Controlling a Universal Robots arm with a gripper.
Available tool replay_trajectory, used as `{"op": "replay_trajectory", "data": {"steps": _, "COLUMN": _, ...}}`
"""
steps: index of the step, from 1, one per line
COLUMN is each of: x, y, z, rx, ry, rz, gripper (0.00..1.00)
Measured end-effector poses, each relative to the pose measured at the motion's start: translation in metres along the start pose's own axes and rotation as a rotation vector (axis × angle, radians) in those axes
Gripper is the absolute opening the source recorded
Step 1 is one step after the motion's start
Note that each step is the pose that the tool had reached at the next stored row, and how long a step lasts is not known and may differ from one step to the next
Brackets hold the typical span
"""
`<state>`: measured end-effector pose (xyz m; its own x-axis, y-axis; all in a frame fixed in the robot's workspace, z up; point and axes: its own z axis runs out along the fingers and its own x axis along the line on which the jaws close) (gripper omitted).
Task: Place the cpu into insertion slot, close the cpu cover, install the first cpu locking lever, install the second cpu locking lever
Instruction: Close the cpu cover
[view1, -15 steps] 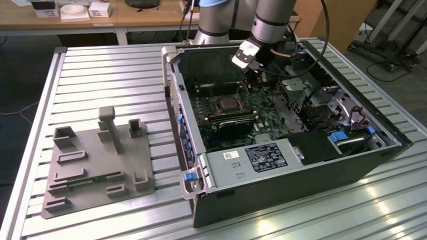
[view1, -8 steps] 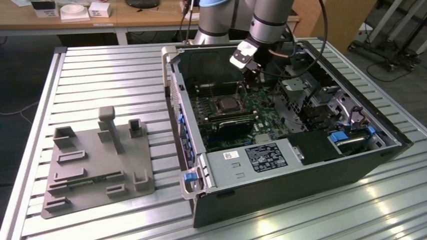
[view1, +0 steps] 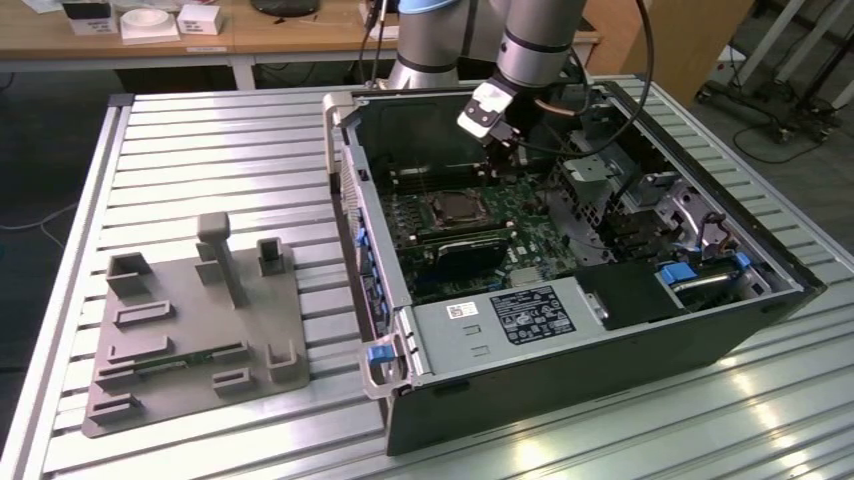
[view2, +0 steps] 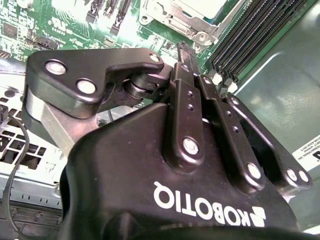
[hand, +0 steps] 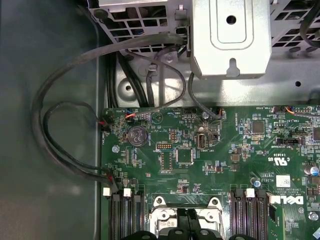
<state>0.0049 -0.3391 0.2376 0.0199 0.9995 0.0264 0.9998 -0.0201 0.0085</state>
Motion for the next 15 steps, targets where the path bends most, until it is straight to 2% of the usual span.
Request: {"op": "replay_trajectory", "data": {"steps": 15, "x": 0.0, "y": -0.0001, "z": 0.0011, "rx": 0.0, "ry": 0.0001, "rz": 0.0, "gripper": 0.11}}
